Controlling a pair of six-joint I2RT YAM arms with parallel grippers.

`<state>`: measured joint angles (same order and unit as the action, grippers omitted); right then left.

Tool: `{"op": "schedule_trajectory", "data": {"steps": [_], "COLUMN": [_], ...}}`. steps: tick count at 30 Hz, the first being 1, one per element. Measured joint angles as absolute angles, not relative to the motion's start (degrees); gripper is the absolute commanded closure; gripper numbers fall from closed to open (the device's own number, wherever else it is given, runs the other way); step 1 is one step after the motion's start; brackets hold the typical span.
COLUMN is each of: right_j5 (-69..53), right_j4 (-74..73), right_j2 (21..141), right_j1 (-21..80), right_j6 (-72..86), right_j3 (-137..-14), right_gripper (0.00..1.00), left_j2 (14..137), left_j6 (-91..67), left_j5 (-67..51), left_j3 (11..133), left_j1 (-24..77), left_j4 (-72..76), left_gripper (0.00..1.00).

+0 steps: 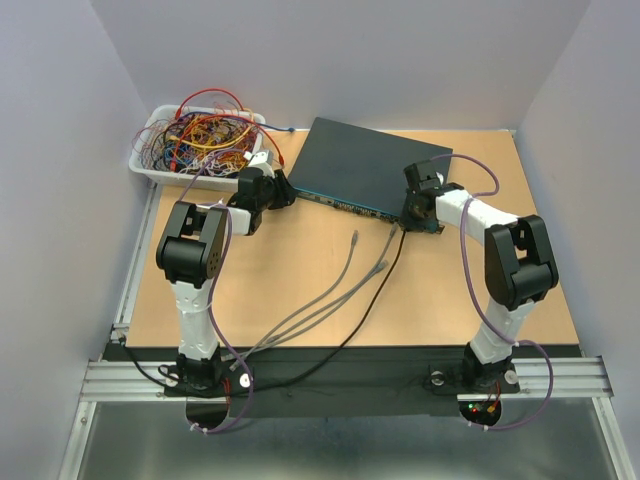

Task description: Insert the plug into the switch port

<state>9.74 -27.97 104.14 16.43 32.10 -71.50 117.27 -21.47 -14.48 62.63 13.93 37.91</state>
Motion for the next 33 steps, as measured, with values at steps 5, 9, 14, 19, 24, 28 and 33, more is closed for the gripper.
{"op": "schedule_trajectory", "data": {"steps": [5, 9, 14, 19, 24, 28, 33], "right_j5": [9.2, 9.1, 9.2, 9.5, 8.8, 7.3, 5.4], "right_j4": [-28.0, -28.0, -28.5, -28.9, -29.6, -30.3, -32.1], "right_j2": [104.3, 105.1, 106.7, 106.7, 107.0, 107.4, 108.7], "right_j1": [16.2, 16.2, 16.1, 15.8, 15.4, 14.6, 13.6], "right_j6": [32.1, 32.1, 31.8, 31.7, 31.7, 31.6, 31.2], "right_j3": [-71.5, -71.8, -73.2, -73.9, -74.5, -75.2, -77.1], "right_gripper": [1.00, 1.00, 1.00, 1.00, 0.99, 0.99, 1.00], "left_j2": [117.3, 117.3, 117.3, 117.3, 117.3, 117.3, 117.3], "left_j6": [-21.5, -21.5, -21.5, -21.5, -21.5, -21.5, -21.5], "left_j5": [-14.4, -14.4, -14.3, -14.3, -14.3, -14.3, -14.3], "left_j3": [62.6, 62.6, 62.6, 62.6, 62.6, 62.6, 62.6], "left_j1": [14.0, 14.2, 14.2, 14.2, 14.2, 14.2, 14.2], "left_j4": [37.9, 37.9, 37.9, 37.9, 37.9, 37.9, 37.9], "left_gripper": [0.47, 0.47, 0.47, 0.47, 0.47, 0.47, 0.47]}}
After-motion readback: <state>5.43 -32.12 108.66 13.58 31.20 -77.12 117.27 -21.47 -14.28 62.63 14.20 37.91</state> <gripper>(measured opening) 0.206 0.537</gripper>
